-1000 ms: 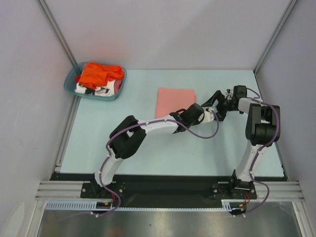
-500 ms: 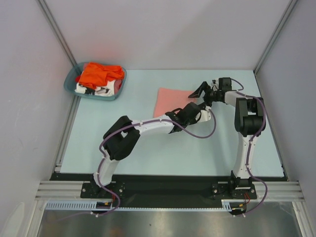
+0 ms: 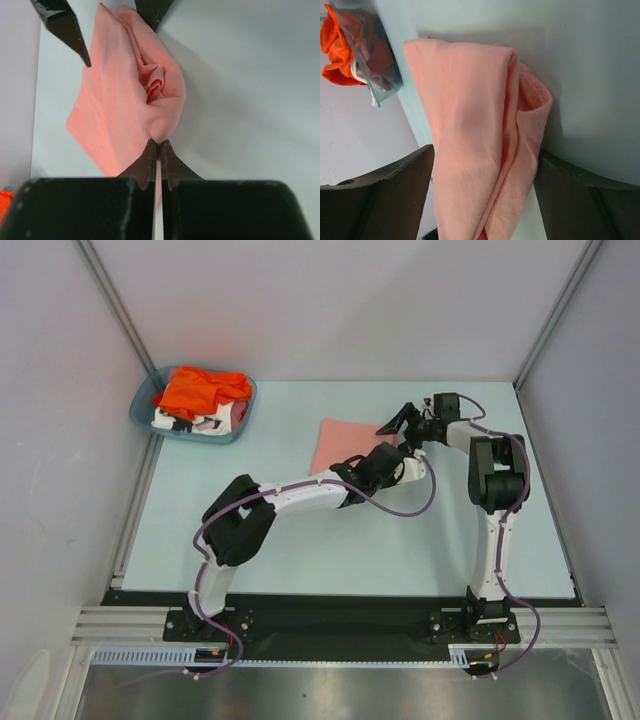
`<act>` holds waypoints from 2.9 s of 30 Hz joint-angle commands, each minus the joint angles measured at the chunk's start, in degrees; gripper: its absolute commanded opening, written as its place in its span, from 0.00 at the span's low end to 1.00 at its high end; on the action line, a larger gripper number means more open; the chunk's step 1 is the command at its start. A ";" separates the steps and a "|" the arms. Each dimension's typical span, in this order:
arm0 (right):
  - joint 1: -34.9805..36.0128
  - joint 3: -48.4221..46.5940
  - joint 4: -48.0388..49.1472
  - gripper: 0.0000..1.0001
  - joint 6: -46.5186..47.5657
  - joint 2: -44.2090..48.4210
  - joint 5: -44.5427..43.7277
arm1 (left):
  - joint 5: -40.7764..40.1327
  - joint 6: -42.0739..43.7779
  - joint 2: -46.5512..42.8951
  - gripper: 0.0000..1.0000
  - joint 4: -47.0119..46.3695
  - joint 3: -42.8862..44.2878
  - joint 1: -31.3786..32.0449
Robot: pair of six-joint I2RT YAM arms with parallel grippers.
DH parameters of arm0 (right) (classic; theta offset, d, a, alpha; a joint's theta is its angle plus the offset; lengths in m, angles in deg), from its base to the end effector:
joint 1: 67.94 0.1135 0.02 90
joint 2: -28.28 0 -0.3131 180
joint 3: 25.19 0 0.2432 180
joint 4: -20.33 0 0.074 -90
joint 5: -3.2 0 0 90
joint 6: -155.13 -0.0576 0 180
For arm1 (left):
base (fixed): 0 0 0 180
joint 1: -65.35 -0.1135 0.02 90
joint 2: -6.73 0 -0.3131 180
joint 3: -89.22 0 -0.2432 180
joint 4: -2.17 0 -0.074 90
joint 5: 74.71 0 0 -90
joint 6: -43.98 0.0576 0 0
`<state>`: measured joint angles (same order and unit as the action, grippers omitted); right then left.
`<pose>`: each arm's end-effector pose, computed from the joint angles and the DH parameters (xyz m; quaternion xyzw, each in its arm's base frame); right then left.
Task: Fold and stack the t-shirts
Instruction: Neatly place the folded tshirt to the corner
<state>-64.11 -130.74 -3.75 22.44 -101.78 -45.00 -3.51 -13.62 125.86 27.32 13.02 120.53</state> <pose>0.5164 0.0731 0.1645 0.1718 0.8661 0.4370 0.1717 0.3034 -0.4038 0.2393 0.5706 0.6941 0.0638 0.4343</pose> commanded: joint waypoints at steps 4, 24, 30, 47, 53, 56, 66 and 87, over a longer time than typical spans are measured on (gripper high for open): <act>0.47 1.70 4.96 0.76 -3.79 -2.57 -5.59 | 1.14 -1.73 -5.75 0.00 -0.59 -1.10 -0.33; 1.96 19.61 1.83 0.00 -9.95 14.29 -29.37 | 11.33 -22.98 -25.41 0.54 4.06 -12.85 -1.56; 2.32 30.16 -8.98 0.00 -10.12 31.24 -46.67 | 16.59 -43.63 -44.81 0.63 7.76 -20.32 -1.48; -23.70 53.03 -35.47 0.00 -5.21 69.14 -65.11 | 24.61 -51.31 -72.28 0.63 22.00 -29.49 -0.51; -29.48 54.61 -40.47 0.00 -13.37 72.49 -68.34 | 26.54 -50.24 -71.41 0.63 21.74 -28.35 -0.60; -32.56 55.93 -39.33 0.00 -14.51 73.81 -69.74 | 27.51 -49.46 -71.41 0.63 22.08 -27.73 -0.68; -43.91 55.76 -30.81 0.00 -10.66 71.09 -67.38 | 28.74 -46.99 -68.60 0.63 25.07 -25.53 -1.56; -57.00 61.11 -21.23 0.00 -18.38 67.75 -62.98 | 30.67 -48.40 -64.03 0.63 25.51 -23.51 -2.00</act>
<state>-119.80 -70.24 -28.08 8.27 -33.84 -106.62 25.29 -62.06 61.32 53.22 -13.56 119.15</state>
